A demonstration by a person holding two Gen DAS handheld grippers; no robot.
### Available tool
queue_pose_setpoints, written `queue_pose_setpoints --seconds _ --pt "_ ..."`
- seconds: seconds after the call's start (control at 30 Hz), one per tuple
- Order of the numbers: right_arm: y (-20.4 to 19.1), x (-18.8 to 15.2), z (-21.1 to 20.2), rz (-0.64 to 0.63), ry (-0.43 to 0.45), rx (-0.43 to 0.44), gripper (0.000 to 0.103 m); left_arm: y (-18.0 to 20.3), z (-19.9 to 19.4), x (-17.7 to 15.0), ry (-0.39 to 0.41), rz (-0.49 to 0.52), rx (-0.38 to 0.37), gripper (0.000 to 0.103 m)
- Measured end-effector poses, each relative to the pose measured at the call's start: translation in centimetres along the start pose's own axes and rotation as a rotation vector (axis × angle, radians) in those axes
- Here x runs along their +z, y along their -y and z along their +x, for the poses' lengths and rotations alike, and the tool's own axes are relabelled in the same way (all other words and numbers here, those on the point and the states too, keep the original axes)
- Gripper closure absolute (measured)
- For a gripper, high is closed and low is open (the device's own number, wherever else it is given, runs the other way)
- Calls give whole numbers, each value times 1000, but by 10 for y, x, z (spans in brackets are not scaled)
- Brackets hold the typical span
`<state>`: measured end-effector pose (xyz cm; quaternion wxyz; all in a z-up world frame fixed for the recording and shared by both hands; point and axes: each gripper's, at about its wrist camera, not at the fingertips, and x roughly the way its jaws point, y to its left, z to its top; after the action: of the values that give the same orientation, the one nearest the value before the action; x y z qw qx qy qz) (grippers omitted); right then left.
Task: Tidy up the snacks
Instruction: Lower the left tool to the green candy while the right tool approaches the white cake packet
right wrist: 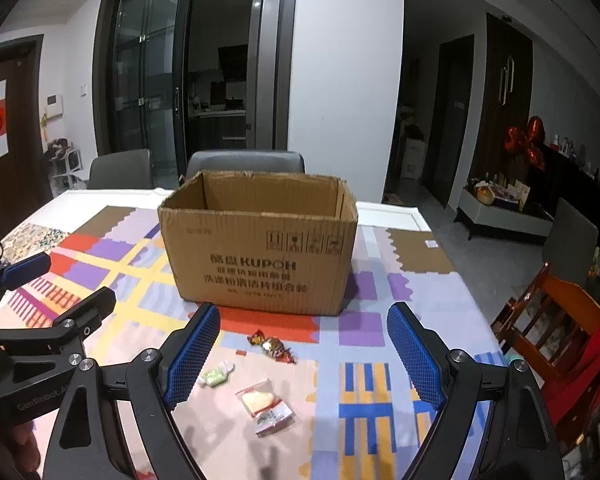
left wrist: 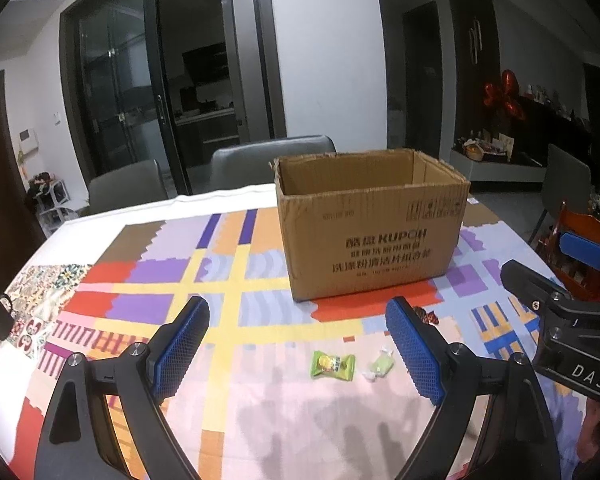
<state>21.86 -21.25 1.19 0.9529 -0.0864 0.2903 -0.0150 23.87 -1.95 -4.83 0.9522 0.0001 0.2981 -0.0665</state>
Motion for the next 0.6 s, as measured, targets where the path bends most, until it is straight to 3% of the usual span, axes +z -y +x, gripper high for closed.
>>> queue_pose_setpoints --seconds 0.6 --pt "-10 -50 46 -10 -124 18 17 1 48 -36 -106 24 -61 13"
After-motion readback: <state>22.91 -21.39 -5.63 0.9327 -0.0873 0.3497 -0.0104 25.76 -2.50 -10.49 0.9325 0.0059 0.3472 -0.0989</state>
